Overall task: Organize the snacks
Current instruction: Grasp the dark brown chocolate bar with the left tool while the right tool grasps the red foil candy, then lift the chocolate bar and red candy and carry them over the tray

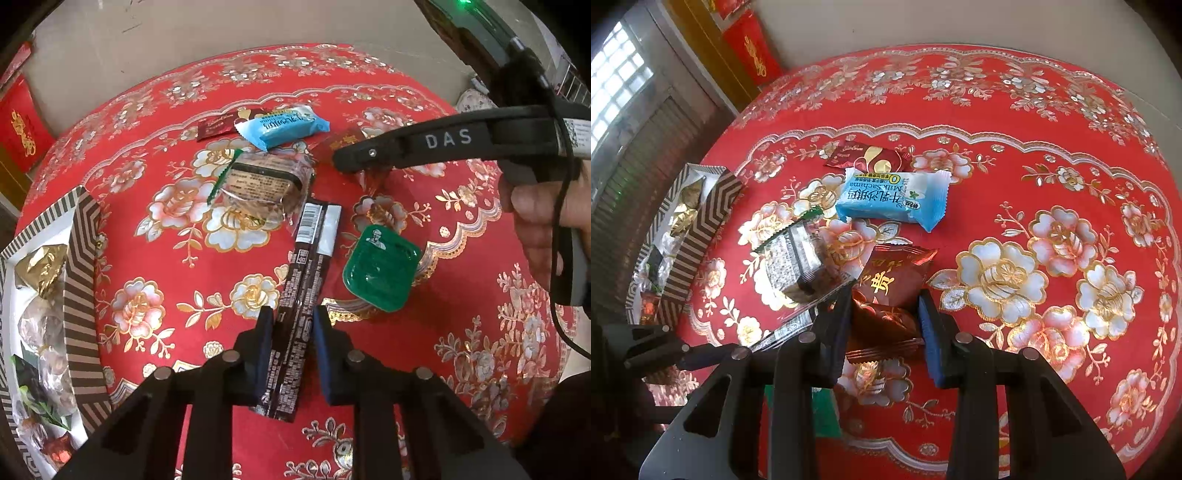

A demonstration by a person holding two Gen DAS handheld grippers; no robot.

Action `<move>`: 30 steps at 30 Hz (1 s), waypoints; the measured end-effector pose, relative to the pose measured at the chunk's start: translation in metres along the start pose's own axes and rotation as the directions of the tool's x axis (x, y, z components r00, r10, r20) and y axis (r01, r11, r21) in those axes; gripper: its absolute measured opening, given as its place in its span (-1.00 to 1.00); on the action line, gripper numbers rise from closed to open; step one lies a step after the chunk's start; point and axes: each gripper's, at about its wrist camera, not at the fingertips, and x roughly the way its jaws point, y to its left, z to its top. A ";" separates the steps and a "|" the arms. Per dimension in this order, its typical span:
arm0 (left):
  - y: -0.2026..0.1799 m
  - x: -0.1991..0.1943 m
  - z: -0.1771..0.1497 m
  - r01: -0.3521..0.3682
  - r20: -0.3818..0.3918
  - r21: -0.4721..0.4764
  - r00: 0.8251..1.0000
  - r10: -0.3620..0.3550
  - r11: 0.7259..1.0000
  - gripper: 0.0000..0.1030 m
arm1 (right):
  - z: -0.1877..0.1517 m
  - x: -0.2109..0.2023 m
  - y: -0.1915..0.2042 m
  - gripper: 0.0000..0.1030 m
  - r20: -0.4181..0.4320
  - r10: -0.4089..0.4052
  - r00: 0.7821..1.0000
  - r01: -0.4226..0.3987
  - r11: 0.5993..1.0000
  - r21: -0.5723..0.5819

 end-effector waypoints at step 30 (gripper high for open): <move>0.005 -0.063 -0.024 -0.135 0.005 -0.185 0.990 0.138 0.974 -0.54 | -0.039 -0.064 0.032 -0.34 0.073 0.013 0.997 -0.007 0.997 -0.073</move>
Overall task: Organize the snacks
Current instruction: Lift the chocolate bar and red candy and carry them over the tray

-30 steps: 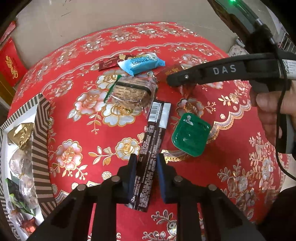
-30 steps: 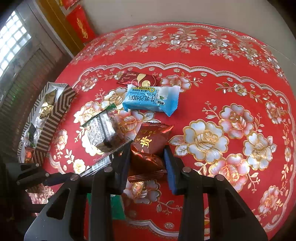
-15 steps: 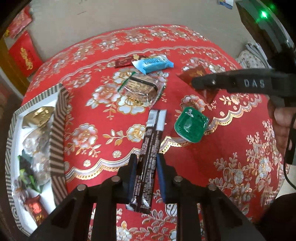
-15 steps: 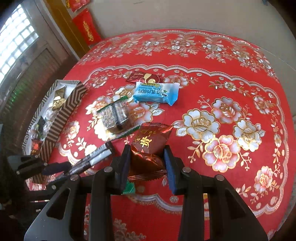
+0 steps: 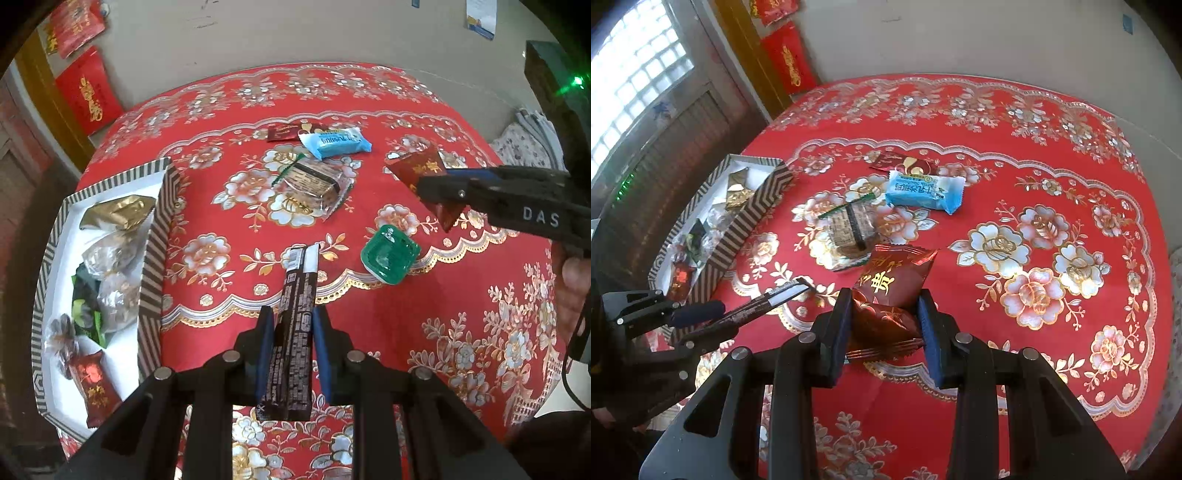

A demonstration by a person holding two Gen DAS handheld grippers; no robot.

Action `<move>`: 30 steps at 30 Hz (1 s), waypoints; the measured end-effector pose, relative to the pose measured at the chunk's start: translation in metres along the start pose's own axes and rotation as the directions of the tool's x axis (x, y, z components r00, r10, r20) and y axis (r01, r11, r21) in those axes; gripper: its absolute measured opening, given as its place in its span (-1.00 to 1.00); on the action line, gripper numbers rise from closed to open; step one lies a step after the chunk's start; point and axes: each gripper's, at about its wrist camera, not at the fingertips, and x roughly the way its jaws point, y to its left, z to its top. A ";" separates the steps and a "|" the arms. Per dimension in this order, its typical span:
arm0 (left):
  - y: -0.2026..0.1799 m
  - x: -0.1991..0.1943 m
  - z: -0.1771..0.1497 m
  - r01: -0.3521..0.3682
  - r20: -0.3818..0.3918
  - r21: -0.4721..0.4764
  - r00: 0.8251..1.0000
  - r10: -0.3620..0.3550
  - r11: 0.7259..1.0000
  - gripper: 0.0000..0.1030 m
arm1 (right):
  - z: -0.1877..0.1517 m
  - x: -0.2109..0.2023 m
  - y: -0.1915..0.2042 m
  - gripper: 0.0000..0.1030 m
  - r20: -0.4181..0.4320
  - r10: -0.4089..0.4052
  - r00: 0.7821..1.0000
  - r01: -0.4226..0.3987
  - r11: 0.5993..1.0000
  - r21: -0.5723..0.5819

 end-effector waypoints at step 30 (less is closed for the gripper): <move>0.009 0.053 -0.019 0.105 -0.096 -0.111 0.989 -0.116 0.988 0.39 | -0.006 -0.011 0.010 -0.34 0.016 0.023 1.000 -0.023 1.000 -0.015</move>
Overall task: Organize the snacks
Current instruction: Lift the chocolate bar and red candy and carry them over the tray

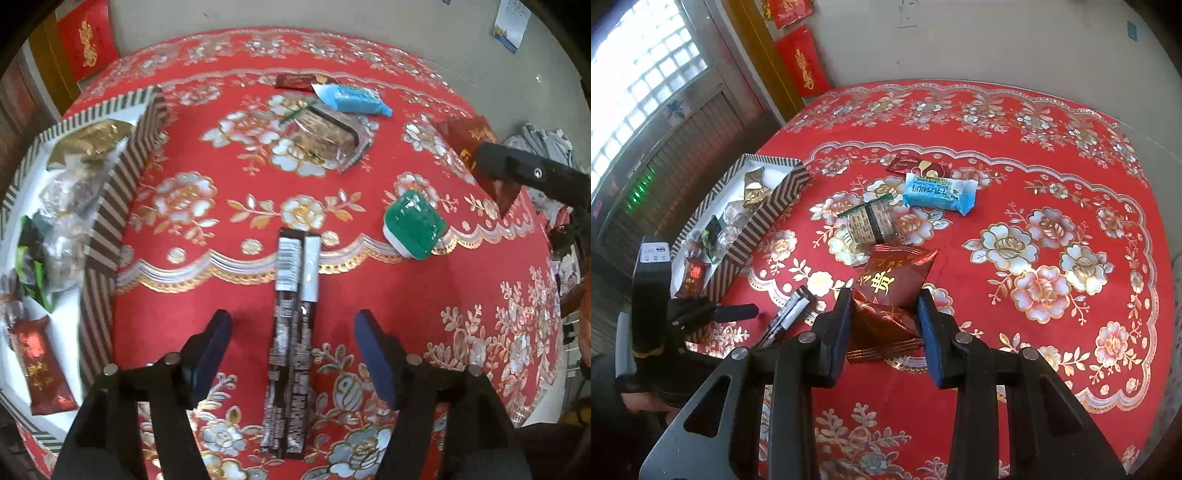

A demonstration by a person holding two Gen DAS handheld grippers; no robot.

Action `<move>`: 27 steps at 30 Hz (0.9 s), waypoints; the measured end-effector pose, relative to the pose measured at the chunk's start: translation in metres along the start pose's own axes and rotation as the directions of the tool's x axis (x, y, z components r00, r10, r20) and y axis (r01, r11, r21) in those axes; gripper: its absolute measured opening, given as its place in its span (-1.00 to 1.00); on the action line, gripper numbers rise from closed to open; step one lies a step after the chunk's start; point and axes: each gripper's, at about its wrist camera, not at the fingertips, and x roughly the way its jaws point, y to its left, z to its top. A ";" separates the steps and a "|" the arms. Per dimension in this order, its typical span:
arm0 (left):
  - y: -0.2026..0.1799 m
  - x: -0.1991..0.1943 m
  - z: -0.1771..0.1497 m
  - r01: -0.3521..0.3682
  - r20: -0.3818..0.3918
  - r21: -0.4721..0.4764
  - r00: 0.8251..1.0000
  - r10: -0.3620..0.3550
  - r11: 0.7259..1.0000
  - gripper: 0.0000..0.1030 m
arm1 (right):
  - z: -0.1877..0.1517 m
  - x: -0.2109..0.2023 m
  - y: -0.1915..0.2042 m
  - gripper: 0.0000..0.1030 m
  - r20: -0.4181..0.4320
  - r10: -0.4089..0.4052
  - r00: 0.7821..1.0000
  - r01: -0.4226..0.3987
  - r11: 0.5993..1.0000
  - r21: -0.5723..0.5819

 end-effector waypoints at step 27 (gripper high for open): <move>0.019 -0.064 0.015 -0.146 0.107 -0.046 0.983 0.150 0.988 -0.63 | 0.019 0.000 0.016 -0.34 0.027 -0.007 1.000 0.008 1.000 -0.029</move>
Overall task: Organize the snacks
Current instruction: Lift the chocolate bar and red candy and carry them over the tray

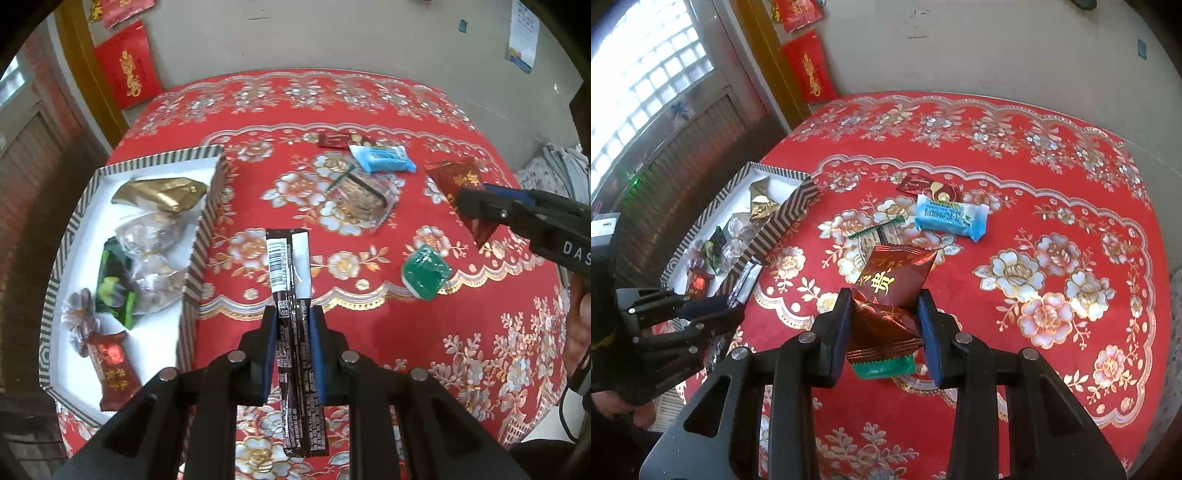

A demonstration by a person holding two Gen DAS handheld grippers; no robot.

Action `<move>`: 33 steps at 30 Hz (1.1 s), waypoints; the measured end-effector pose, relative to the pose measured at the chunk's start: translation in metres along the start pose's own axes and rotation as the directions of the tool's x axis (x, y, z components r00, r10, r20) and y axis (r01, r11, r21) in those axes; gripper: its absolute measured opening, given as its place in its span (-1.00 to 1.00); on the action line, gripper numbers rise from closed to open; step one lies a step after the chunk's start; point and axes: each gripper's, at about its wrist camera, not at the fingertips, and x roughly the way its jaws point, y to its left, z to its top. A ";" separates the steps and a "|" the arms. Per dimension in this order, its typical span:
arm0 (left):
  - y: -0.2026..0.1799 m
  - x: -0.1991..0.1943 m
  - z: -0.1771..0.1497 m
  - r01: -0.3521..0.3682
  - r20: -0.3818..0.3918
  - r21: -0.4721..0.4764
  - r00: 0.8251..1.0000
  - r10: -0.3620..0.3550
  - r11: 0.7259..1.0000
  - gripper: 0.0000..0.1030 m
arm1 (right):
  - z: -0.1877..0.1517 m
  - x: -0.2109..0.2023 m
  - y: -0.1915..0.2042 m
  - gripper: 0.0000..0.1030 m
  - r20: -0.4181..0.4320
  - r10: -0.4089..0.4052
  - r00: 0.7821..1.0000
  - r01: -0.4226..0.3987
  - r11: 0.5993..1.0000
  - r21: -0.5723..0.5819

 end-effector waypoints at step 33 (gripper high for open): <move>0.122 -0.003 -0.010 -0.074 0.031 -0.179 0.996 0.081 0.981 -0.63 | 0.059 0.048 0.111 -0.34 -0.017 0.055 0.998 -0.057 0.983 -0.175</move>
